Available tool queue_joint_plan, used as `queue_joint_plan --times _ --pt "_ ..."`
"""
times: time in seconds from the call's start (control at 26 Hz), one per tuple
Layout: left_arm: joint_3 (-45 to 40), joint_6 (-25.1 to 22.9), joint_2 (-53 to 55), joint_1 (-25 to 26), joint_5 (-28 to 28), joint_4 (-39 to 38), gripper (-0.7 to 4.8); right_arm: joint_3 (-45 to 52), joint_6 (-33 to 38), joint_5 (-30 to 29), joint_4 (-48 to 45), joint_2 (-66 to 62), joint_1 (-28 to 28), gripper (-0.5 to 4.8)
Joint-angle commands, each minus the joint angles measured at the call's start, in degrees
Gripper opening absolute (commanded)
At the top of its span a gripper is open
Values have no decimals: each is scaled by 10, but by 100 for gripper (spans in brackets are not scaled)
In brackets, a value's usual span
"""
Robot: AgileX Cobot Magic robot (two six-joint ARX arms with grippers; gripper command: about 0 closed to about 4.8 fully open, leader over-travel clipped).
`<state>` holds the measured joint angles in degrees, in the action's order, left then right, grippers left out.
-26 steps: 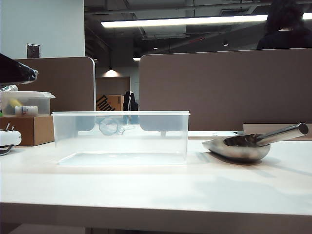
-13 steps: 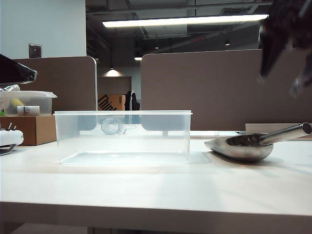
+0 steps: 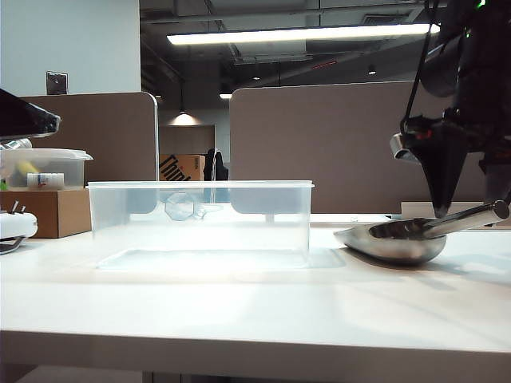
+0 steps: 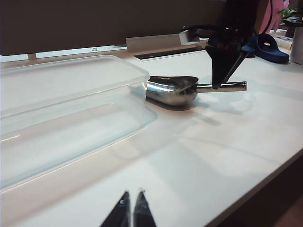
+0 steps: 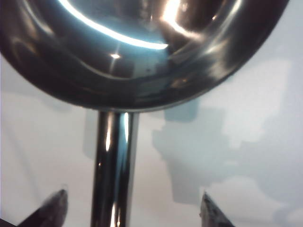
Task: Pick up the metal ice scoop from the table and place it inside the transparent plastic box.
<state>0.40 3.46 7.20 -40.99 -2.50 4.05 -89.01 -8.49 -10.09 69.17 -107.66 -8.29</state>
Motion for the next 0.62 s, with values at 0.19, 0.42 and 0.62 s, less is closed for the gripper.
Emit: queue_joint_plan --times 0.19,0.42,0.62 --pt "0 0 0 0 -1 7 21 -3 -5 1 1 -11 -4 303" --pt "0 0 0 0 -1 7 21 -3 -5 1 10 -18 -7 298" --pt "0 0 0 0 -1 7 21 -3 -12 2 7 -18 -9 187"
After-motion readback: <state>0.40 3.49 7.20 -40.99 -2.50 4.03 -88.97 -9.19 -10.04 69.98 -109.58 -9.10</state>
